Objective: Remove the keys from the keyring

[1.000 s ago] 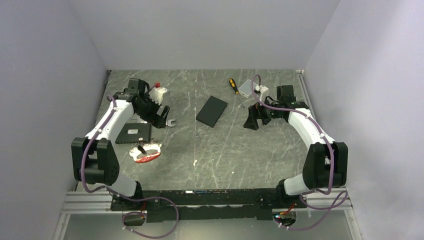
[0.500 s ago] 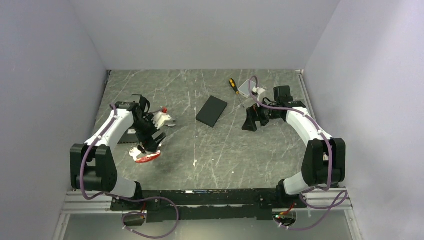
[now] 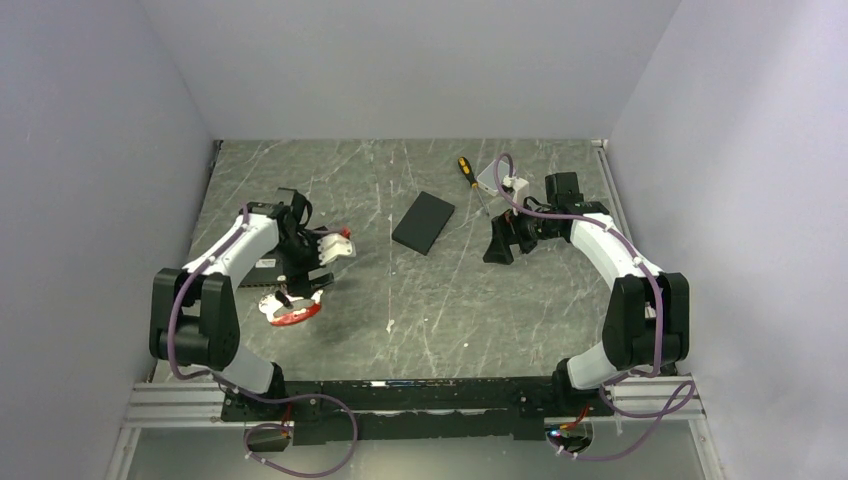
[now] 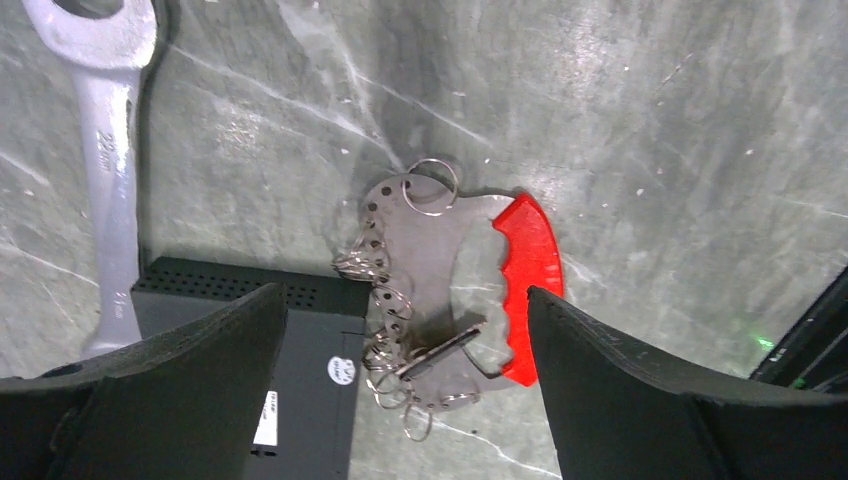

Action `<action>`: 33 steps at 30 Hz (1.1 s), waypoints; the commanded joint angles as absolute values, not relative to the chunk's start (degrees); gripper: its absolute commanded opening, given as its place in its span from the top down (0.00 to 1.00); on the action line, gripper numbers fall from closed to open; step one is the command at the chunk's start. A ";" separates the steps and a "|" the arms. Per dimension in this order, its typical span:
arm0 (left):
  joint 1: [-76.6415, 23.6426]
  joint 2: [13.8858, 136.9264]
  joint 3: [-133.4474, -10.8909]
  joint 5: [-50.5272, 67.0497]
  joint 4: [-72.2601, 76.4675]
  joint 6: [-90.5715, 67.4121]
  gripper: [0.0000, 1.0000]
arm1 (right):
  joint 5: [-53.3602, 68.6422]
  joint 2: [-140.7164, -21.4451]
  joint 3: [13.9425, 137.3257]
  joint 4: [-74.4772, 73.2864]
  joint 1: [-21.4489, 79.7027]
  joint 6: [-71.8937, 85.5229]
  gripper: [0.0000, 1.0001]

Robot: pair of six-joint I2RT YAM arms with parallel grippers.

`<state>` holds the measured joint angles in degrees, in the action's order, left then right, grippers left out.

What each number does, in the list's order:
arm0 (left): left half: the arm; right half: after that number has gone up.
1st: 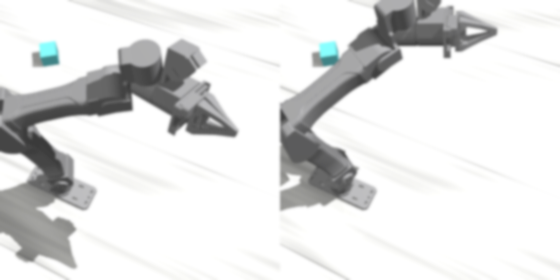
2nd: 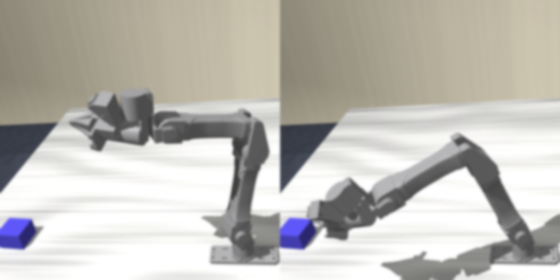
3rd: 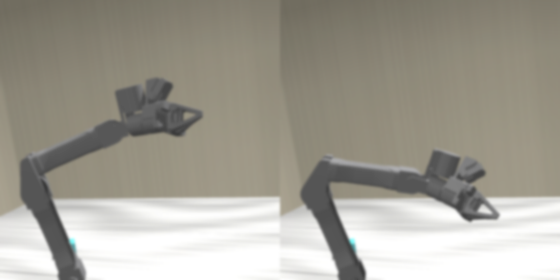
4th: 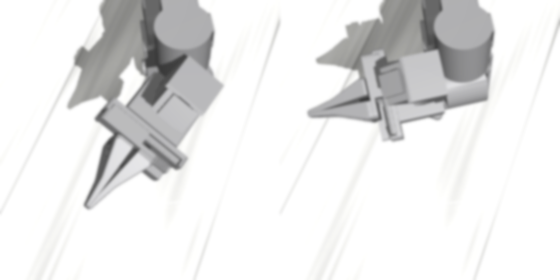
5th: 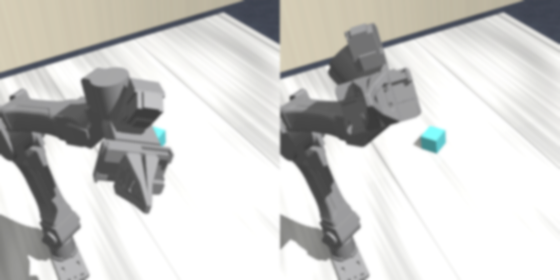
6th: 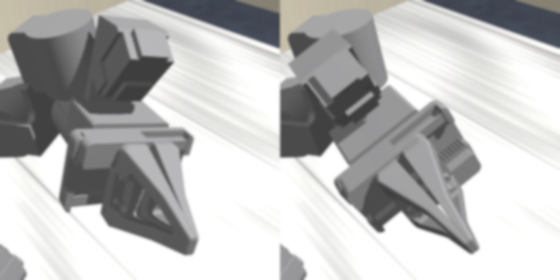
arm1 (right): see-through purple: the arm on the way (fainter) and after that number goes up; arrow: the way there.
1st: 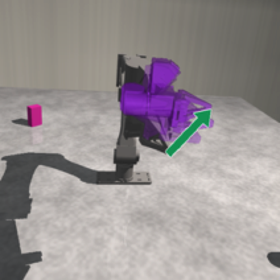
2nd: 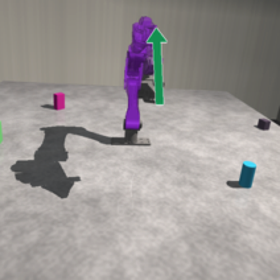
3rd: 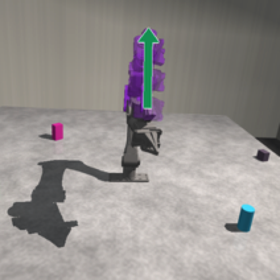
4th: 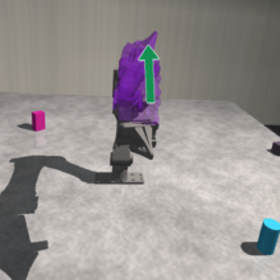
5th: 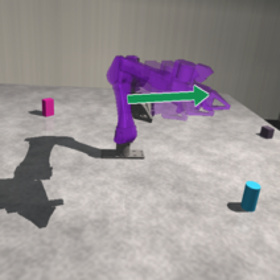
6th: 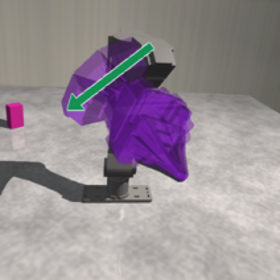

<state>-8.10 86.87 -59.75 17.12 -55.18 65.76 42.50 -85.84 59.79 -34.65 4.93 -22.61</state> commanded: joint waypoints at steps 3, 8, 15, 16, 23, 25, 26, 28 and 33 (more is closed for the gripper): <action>-8.70 89.20 -61.21 16.79 -51.84 74.27 0.09 | 43.84 -85.50 61.87 -35.50 5.13 -23.89 0.00; -8.70 90.11 -58.81 14.46 -47.93 79.12 0.16 | 44.03 -85.52 61.87 -35.57 5.10 -23.86 0.00; -8.79 94.18 -59.29 15.89 -45.33 80.34 0.28 | 44.10 -85.55 61.87 -35.60 5.14 -23.81 0.00; -8.79 94.66 -59.01 16.13 -44.81 80.64 0.30 | 44.11 -85.52 61.87 -35.60 5.11 -23.85 0.00; -10.48 97.11 -57.38 14.05 -44.72 82.68 0.47 | 44.38 -85.69 61.87 -35.60 5.10 -23.82 0.00; -11.06 96.83 -57.12 14.08 -45.55 83.02 0.53 | 44.52 -85.80 61.87 -35.59 5.13 -23.78 0.00; -11.34 96.59 -57.32 14.37 -46.25 82.99 0.57 | 44.56 -85.85 61.87 -35.60 5.17 -23.81 0.00; -12.17 96.12 -57.94 15.27 -48.12 82.61 0.63 | 44.77 -85.79 61.87 -35.60 5.16 -23.71 0.00; -15.72 94.68 -59.51 18.77 -50.89 78.77 0.99 | 45.65 -85.53 61.83 -35.60 5.13 -23.68 0.00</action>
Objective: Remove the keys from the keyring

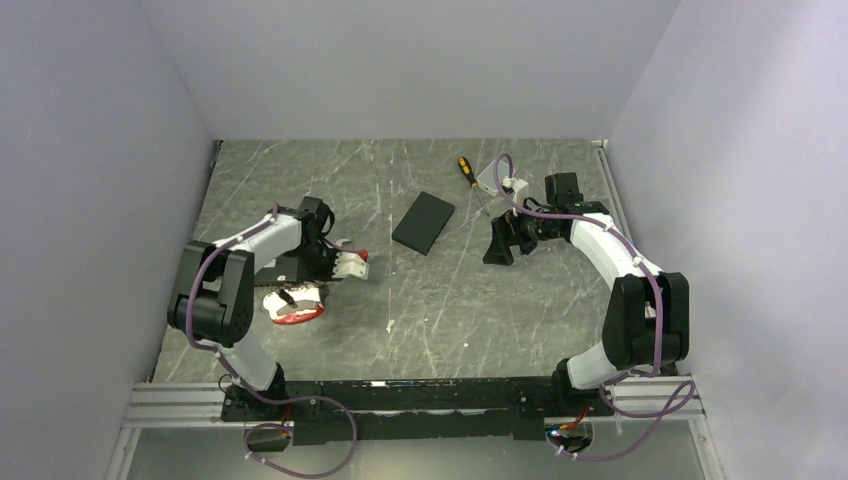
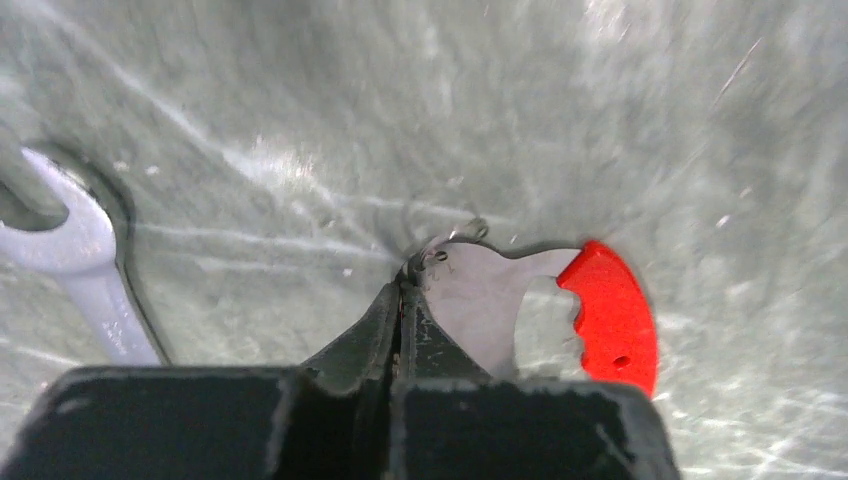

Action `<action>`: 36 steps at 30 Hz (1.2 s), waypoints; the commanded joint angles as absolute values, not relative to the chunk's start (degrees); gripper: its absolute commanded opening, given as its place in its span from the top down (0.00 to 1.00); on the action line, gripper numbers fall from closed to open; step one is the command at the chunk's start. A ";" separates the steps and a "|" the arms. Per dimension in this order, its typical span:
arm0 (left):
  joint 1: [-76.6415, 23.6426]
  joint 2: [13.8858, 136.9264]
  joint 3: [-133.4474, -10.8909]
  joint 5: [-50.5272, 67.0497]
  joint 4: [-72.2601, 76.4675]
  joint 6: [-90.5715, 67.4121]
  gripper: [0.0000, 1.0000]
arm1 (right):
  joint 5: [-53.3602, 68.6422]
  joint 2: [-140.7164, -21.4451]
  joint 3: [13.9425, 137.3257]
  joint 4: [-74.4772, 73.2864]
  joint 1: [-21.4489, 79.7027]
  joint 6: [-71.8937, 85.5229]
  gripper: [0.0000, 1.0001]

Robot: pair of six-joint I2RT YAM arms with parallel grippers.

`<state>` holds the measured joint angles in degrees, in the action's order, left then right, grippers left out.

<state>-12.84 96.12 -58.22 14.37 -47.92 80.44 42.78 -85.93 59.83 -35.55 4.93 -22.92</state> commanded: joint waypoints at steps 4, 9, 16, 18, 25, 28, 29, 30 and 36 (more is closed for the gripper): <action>-20.08 93.89 -59.26 20.90 -48.98 73.22 1.00 | 46.04 -85.39 61.62 -35.17 5.11 -23.25 0.00; -23.20 94.55 -64.04 27.64 -48.43 64.44 1.00 | 46.72 -85.61 61.61 -34.90 5.05 -22.89 0.00; -24.57 95.76 -74.27 36.86 -48.95 52.73 1.00 | 50.98 -83.68 58.38 -29.08 5.01 -18.01 0.00; -24.82 95.86 -75.87 38.14 -48.60 48.75 1.00 | 53.99 -81.86 54.94 -21.99 5.05 -12.41 0.00; -24.79 94.31 -76.50 42.24 -44.29 38.54 1.00 | 54.30 -77.53 43.67 6.40 10.20 5.61 0.00; -24.74 93.60 -75.04 42.89 -42.52 36.43 1.00 | 52.22 -78.60 41.95 12.09 14.79 8.36 0.00; -24.70 93.36 -74.61 43.30 -42.27 36.28 1.00 | 51.53 -79.18 40.89 14.53 16.24 9.49 0.00; -24.62 93.14 -74.22 43.76 -41.82 36.07 1.00 | 51.06 -79.90 39.94 16.91 17.76 10.62 0.00; -23.03 91.83 -72.09 48.73 -39.09 32.54 1.00 | 49.67 -87.96 37.81 29.67 21.16 19.13 0.01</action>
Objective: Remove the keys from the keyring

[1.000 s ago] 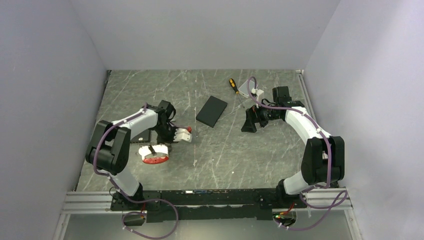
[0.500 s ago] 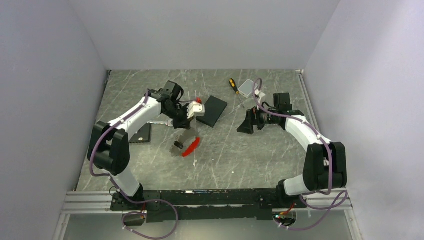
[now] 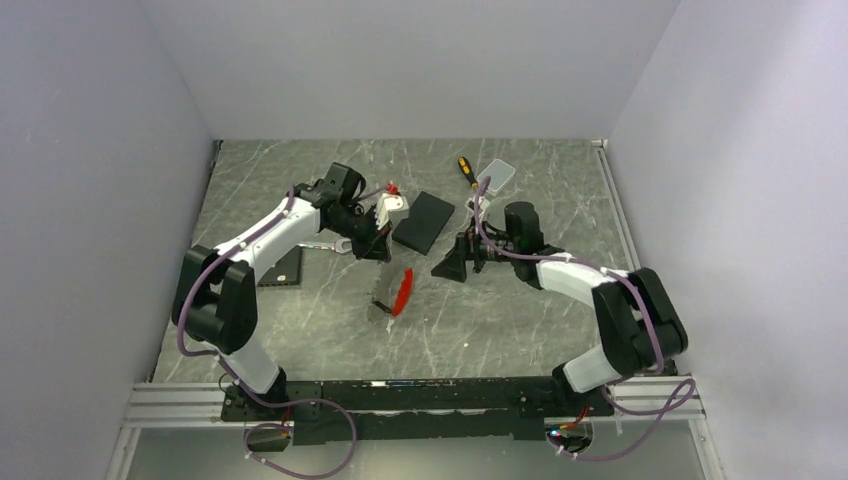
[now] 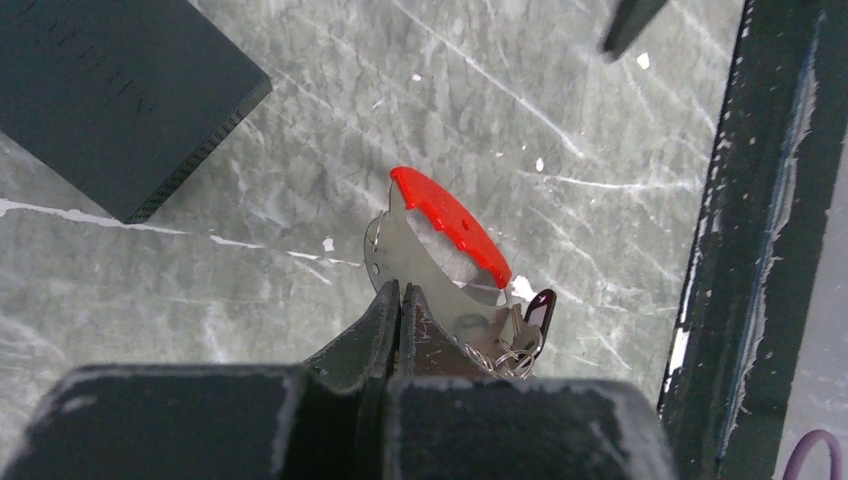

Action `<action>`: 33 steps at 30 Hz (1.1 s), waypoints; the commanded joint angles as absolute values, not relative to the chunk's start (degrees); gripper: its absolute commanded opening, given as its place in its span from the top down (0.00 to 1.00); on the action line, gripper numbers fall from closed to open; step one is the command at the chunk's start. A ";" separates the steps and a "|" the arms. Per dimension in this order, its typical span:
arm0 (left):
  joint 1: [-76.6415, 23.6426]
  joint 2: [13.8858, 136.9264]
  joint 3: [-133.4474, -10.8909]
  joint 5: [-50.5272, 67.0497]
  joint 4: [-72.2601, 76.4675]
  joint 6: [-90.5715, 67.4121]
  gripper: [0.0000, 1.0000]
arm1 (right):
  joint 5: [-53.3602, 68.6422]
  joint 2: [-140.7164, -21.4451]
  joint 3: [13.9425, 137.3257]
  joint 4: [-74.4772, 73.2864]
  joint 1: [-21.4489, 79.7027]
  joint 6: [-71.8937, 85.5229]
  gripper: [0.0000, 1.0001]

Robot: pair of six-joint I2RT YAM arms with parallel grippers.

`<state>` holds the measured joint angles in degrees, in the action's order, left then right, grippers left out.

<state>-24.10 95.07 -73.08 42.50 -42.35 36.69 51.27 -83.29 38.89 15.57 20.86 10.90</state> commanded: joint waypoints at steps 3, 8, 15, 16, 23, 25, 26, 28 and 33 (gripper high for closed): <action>-22.24 91.31 -71.04 51.05 -38.15 31.74 1.00 | 50.79 -92.18 35.62 41.98 21.31 27.25 0.04; -20.89 90.63 -69.05 54.45 -36.80 32.24 1.00 | 55.71 -102.06 34.33 63.12 22.61 37.66 0.11; -20.40 90.70 -68.44 57.60 -36.83 34.01 1.00 | 58.52 -112.66 37.21 78.67 25.62 47.79 0.14; -20.37 90.80 -68.46 57.87 -36.83 34.08 1.00 | 58.65 -113.62 37.89 79.67 26.11 48.64 0.15; -20.30 91.56 -68.63 58.95 -35.71 33.24 1.00 | 58.95 -121.47 41.48 88.94 28.66 55.84 0.21; -20.23 91.80 -68.58 58.62 -35.52 33.18 1.00 | 59.85 -123.10 42.26 92.66 28.74 59.36 0.27; -20.15 91.86 -68.47 58.55 -35.51 33.39 1.00 | 60.27 -123.32 42.37 93.46 28.74 60.38 0.29; -19.69 91.89 -68.05 58.43 -34.89 33.23 1.00 | 60.66 -122.50 41.97 92.90 28.74 59.68 0.40; -18.02 92.24 -67.36 58.70 -33.17 32.27 1.00 | 61.40 -118.19 40.41 89.07 28.65 57.12 0.67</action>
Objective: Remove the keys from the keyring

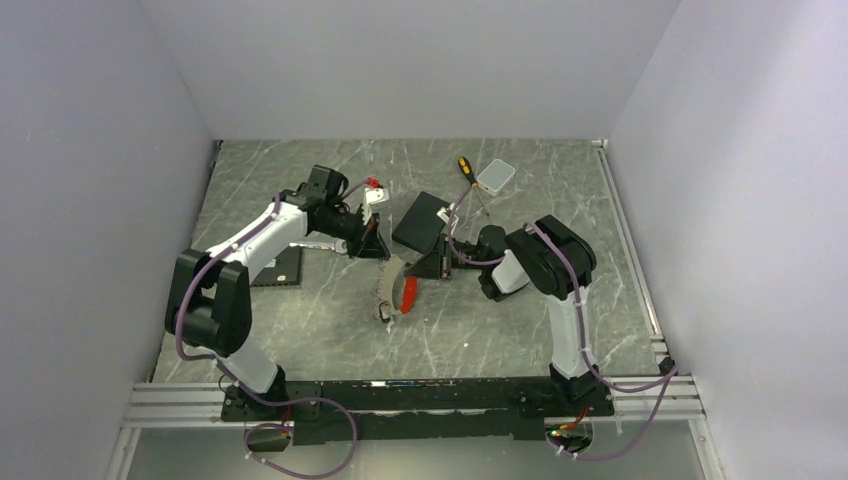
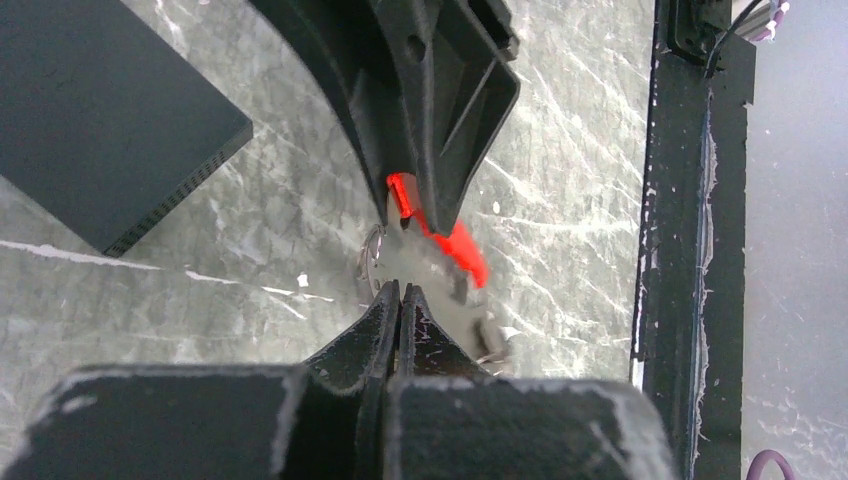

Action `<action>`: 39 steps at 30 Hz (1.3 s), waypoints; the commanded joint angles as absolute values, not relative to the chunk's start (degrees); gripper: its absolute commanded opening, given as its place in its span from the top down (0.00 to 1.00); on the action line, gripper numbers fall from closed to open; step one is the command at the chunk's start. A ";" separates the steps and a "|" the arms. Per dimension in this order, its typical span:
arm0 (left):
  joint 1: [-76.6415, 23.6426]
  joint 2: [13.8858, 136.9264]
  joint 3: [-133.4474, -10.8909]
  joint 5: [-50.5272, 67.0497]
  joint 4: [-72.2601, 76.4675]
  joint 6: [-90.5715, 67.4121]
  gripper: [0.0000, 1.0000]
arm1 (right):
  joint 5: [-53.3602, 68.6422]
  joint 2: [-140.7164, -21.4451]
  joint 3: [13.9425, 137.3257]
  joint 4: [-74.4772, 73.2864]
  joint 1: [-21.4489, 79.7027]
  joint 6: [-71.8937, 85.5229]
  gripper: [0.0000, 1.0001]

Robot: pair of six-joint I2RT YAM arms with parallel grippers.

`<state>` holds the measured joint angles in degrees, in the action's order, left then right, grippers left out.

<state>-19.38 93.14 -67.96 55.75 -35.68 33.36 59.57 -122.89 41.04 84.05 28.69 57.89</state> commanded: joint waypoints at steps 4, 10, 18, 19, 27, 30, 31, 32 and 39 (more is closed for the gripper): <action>-17.67 91.88 -67.43 58.13 -33.93 32.24 0.96 | 61.63 -111.99 39.95 78.65 28.65 50.42 1.00; -16.42 91.60 -69.97 54.52 -38.24 31.25 0.16 | 54.13 -100.13 46.01 34.79 28.48 30.96 1.00; -16.27 87.11 -68.62 46.49 -31.85 22.98 0.01 | 34.90 -94.37 54.59 7.94 26.54 38.21 1.00; -16.45 87.06 -69.05 45.45 -31.81 21.62 0.01 | 33.96 -94.41 56.32 5.53 26.28 40.56 1.00; -24.71 86.27 -77.13 22.81 -35.74 20.67 0.00 | 33.89 -97.12 67.77 -4.18 25.11 54.97 1.00; -27.37 85.05 -79.83 17.88 -37.96 22.90 0.00 | 35.39 -99.12 70.67 -4.36 24.58 60.44 1.00; -28.05 84.67 -79.94 16.82 -38.23 23.85 0.00 | 36.11 -99.85 71.27 -3.99 24.46 62.45 1.00; -28.84 84.50 -79.90 16.14 -38.54 24.76 0.00 | 36.98 -100.64 71.86 -3.74 24.29 64.95 1.00; -43.13 85.09 -78.82 -1.61 -40.03 34.53 0.01 | 40.01 -101.62 69.54 1.33 23.74 75.59 1.00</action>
